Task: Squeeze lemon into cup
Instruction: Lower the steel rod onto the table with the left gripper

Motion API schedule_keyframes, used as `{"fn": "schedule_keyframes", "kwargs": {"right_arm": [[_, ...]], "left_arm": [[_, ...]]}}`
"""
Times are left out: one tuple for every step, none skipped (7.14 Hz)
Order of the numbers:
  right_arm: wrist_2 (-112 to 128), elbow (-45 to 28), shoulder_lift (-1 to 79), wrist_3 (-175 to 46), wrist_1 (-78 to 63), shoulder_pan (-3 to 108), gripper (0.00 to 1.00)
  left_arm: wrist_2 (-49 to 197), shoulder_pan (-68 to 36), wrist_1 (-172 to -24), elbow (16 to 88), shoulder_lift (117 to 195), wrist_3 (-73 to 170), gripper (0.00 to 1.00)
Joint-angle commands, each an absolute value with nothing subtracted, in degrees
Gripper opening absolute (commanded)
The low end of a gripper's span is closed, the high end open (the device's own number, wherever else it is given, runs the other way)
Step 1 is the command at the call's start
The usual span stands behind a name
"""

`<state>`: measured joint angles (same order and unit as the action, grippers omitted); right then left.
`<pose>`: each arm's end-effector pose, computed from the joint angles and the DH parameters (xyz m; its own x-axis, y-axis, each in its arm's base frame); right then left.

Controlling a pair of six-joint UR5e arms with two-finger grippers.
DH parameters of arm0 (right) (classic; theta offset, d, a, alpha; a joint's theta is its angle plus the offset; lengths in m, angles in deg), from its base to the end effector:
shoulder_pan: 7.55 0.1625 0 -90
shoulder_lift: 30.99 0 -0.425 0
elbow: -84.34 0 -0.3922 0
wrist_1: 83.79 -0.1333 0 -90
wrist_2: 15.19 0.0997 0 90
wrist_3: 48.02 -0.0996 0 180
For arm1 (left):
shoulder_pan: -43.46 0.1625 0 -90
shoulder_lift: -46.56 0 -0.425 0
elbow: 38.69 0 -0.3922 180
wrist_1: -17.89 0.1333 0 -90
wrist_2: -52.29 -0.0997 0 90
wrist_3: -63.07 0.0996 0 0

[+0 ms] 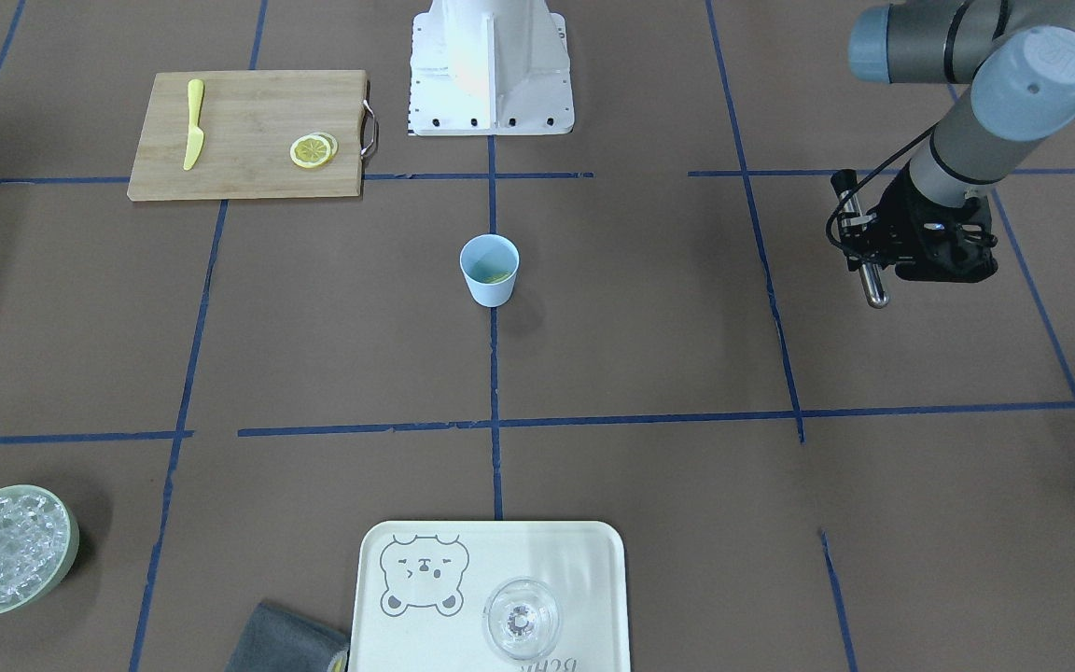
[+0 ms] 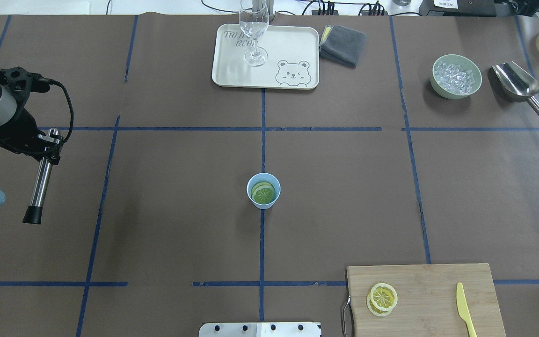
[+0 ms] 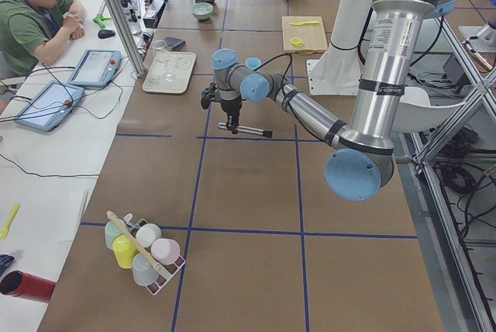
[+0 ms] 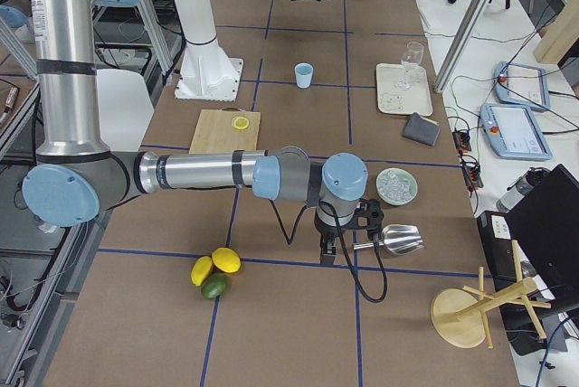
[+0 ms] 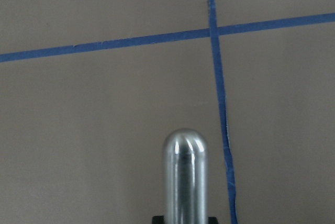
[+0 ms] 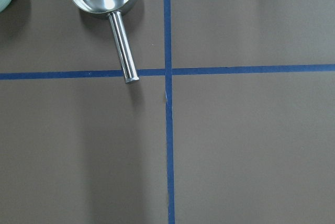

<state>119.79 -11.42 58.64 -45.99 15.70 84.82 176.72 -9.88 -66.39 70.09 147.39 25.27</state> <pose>0.0830 -0.4851 0.6218 0.7061 0.0353 0.7073 -0.0163 0.9993 -0.0336 0.2638 -0.4834 0.4209 0.7494 0.0847 -0.6567 -0.1096 0.9940 0.0032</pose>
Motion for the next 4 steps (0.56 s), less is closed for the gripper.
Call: {"fn": "schedule_keyframes", "kwargs": {"right_arm": [[119.5,-11.5,58.7,-45.9,15.7,84.8,1.0],[119.5,-11.6,58.6,-46.0,15.7,84.8,1.0],[119.5,-11.6,58.5,-46.0,15.6,84.8,1.0],[119.5,-11.6,58.5,-45.9,15.6,84.7,1.0]], "left_arm": [[176.5,-8.7,-66.3,62.4,151.8,25.1,0.0],[174.7,-6.9,-66.3,60.2,153.1,24.9,0.0],[174.4,-5.5,-66.5,58.8,153.7,23.6,0.0],[174.4,-4.2,-66.6,57.4,154.7,22.4,0.0]]}}
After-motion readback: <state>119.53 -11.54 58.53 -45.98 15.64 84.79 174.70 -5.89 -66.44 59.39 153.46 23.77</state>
